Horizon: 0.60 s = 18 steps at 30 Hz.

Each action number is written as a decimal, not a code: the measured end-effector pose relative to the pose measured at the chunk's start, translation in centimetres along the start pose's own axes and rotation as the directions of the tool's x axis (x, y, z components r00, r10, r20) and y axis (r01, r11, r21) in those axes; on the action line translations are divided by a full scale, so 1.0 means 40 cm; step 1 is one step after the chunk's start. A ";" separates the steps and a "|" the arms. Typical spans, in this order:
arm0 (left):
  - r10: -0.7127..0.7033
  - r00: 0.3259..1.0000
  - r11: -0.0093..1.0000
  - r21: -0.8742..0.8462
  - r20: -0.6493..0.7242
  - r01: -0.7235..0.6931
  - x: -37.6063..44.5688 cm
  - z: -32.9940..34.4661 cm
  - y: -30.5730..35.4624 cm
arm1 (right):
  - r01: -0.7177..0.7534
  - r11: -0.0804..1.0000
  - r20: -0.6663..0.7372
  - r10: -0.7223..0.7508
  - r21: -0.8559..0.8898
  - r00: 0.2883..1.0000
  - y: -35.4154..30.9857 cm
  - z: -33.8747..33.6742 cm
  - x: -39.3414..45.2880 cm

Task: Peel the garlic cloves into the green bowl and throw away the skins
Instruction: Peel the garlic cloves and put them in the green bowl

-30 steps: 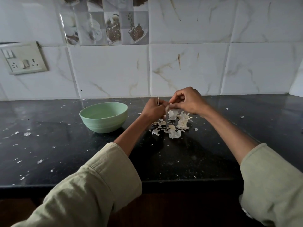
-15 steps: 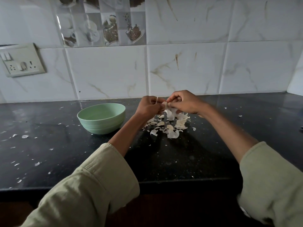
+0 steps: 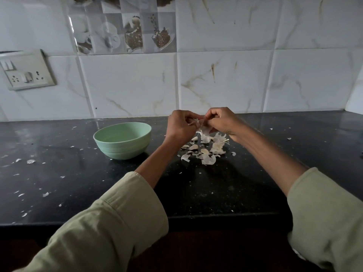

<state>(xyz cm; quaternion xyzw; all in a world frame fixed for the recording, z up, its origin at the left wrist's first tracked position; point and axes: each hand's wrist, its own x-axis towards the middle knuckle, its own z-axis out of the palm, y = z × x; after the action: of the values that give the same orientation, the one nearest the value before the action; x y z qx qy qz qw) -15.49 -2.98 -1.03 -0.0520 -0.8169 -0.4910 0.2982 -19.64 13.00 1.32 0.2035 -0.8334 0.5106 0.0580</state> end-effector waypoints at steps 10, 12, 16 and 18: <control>0.116 0.993 0.955 0.277 -0.018 -0.106 -0.015 0.027 -0.003 | -0.173 0.985 -0.097 0.172 0.002 0.980 0.009 0.019 0.006; 0.104 0.994 0.956 0.274 0.017 -0.104 -0.009 0.022 -0.001 | -0.174 0.985 -0.076 0.172 -0.018 0.982 0.007 0.010 0.000; 0.043 0.979 0.935 0.338 0.198 -0.110 0.006 -0.005 -0.002 | -0.182 0.976 0.066 0.191 -0.122 0.979 -0.001 -0.015 -0.013; 0.007 0.968 0.921 0.375 0.249 -0.103 0.011 -0.008 -0.008 | -0.166 0.977 0.079 0.177 -0.131 0.981 -0.001 -0.029 -0.009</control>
<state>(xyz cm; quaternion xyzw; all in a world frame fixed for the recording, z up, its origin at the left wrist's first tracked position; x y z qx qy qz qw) -15.83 -3.52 -0.93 -0.0751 -0.9259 -0.3022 0.2141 -19.42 14.09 1.80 0.1497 -0.8796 0.4515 -0.0117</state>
